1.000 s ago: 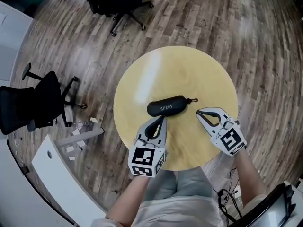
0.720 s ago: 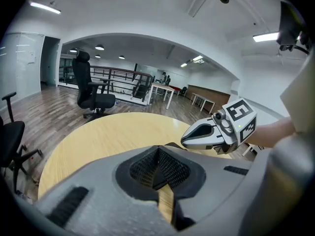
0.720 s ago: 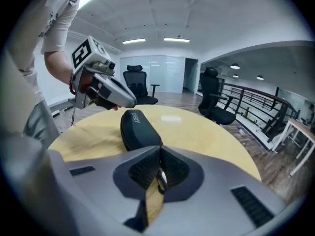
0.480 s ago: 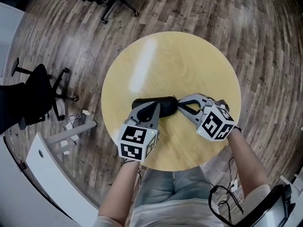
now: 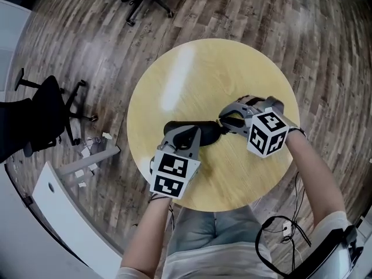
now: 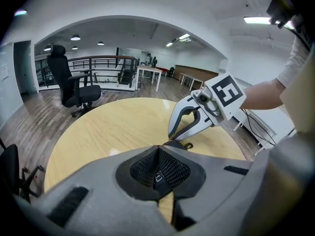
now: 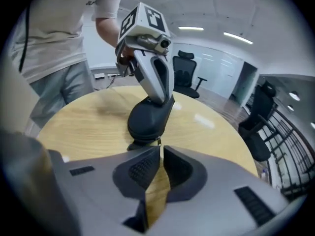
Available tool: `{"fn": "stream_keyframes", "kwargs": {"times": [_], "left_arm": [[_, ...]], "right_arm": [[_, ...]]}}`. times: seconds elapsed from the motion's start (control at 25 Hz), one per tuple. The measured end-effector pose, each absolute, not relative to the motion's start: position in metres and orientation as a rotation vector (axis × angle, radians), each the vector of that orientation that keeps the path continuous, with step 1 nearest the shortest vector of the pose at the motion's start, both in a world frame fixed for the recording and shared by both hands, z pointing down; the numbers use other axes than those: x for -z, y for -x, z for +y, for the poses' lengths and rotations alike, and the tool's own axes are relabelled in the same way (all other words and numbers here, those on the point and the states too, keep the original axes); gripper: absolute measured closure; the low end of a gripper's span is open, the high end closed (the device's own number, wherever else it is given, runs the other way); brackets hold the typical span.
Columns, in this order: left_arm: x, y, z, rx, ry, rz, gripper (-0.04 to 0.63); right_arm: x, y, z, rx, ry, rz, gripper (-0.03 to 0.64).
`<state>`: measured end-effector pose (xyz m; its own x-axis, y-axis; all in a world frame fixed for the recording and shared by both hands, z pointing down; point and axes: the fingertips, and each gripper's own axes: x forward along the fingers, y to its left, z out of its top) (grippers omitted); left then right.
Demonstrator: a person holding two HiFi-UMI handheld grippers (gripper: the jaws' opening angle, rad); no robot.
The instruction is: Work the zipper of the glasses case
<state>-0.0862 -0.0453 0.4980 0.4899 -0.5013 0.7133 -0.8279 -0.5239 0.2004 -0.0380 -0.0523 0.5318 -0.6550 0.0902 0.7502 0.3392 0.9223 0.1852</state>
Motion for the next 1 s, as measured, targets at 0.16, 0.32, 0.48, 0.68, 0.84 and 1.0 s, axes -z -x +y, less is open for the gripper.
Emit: {"fn": "stream_keyframes", "kwargs": {"times": [0.16, 0.32, 0.48, 0.68, 0.84, 1.0], "left_arm": [[-0.499, 0.083, -0.044, -0.799, -2.212, -1.096, 0.594], [-0.5, 0.085, -0.043, -0.8, -2.216, -1.105, 0.594], [-0.5, 0.085, -0.044, -0.789, -2.217, -1.109, 0.594], [-0.499, 0.087, -0.045, -0.775, -2.218, -1.119, 0.594], [-0.5, 0.088, -0.044, -0.782, -2.22, -1.111, 0.594], [-0.499, 0.087, -0.044, -0.788, -2.222, -1.113, 0.594]], "right_arm": [[-0.541, 0.039, -0.041, 0.481, 0.602, -2.146, 0.553], [-0.545, 0.049, -0.039, 0.579, 0.735, -2.053, 0.552], [-0.539, 0.043, -0.043, 0.54, 0.737, -2.001, 0.603], [-0.538, 0.042, -0.045, 0.564, 0.722, -1.931, 0.604], [-0.537, 0.044, -0.047, 0.668, 0.689, -1.936, 0.603], [-0.537, 0.042, -0.046, 0.636, 0.657, -1.974, 0.603]]}}
